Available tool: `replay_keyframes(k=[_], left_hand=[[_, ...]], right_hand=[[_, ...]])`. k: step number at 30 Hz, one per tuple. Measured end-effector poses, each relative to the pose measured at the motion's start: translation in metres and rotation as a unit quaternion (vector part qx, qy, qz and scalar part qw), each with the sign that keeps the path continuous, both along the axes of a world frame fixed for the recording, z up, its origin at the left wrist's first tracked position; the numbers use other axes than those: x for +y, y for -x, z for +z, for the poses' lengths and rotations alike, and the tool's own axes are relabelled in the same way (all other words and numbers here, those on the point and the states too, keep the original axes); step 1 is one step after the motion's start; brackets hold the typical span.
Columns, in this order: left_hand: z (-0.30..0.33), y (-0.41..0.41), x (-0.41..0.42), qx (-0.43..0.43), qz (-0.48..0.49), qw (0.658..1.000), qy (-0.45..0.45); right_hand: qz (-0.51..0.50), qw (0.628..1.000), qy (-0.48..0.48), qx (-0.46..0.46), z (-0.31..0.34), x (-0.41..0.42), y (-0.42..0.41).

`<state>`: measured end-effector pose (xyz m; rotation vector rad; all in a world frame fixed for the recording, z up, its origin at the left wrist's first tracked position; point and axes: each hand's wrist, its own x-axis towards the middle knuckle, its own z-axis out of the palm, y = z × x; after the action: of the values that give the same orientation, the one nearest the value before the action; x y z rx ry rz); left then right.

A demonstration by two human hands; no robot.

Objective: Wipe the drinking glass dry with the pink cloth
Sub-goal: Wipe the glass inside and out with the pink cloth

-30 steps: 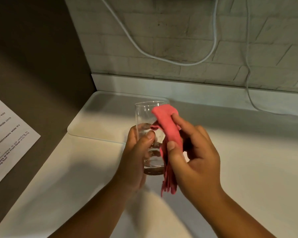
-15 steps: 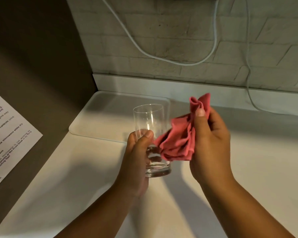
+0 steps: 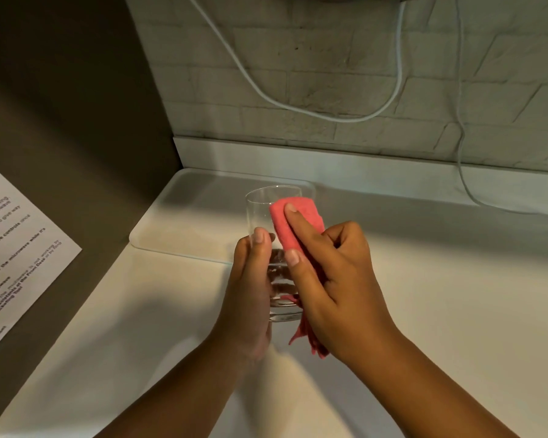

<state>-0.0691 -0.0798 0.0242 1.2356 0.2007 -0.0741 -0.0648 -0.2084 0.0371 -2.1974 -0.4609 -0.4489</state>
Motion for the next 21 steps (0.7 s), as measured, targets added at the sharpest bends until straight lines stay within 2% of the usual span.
replay_keyframes(k=[8, 15, 18, 21], left_hand=[[0.000, -0.002, -0.002, -0.007, 0.035, 0.999, -0.037], [0.006, -0.011, 0.007, -0.031, 0.048, 0.996, -0.062], [0.002, -0.007, 0.004, -0.016, 0.039, 0.995, -0.089], [0.000, -0.002, -0.001, -0.002, 0.038, 0.997, -0.069]], right_hand=[[-0.014, 0.999, -0.034, 0.012, 0.004, 0.000, -0.018], [0.011, 0.999, 0.043, 0.003, -0.012, 0.012, 0.021], [0.011, 0.997, 0.073, 0.008, -0.010, 0.016, 0.031], [-0.006, 0.993, 0.111, -0.024, 0.002, 0.017, 0.026]])
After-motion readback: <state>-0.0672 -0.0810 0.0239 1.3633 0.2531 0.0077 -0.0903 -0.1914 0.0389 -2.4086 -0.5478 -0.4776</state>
